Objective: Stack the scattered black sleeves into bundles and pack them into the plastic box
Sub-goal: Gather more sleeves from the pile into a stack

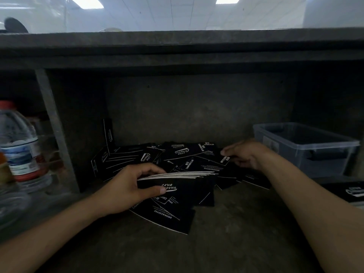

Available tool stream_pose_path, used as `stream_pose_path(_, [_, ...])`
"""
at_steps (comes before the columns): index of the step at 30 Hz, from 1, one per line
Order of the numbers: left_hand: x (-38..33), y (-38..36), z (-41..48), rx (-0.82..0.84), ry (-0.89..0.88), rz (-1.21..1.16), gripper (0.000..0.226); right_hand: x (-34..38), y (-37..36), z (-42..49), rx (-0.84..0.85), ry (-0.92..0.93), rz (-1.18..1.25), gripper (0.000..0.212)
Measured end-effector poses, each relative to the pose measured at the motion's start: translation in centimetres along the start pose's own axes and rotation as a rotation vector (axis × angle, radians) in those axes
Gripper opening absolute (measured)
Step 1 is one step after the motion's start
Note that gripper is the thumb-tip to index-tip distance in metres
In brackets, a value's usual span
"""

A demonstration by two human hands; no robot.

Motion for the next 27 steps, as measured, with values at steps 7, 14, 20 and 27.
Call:
stream_pose_path(7, [0.0,0.0,0.0,0.006,0.012,0.011,0.03,3.0,3.3,-0.7,-0.367,0.362,-0.186,0.012])
stream_pose_path(14, [0.2,0.1,-0.1,0.004,0.03,0.029,0.026,6.3,-1.9,-4.9,0.089,0.502,-0.159,0.007])
stream_pose_path(20, [0.3,0.1,0.0,0.003,0.031,0.028,0.025,5.1,-4.6,-5.1,0.399,0.519,-0.286,0.016])
stream_pose_path(27, [0.5,0.1,0.1,0.004,0.038,0.023,0.028,7.3,-3.1,-5.5,0.04,0.96,-0.326,0.012])
Point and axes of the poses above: each hand's wrist, its own z-axis towards the middle knuckle, its own y-axis out of the back of the hand, x = y × z, the point moved 7 cm from there along z, towards the middle knuckle, and after that the axes turned 2 degrees about -z, right-handed, at the moved point
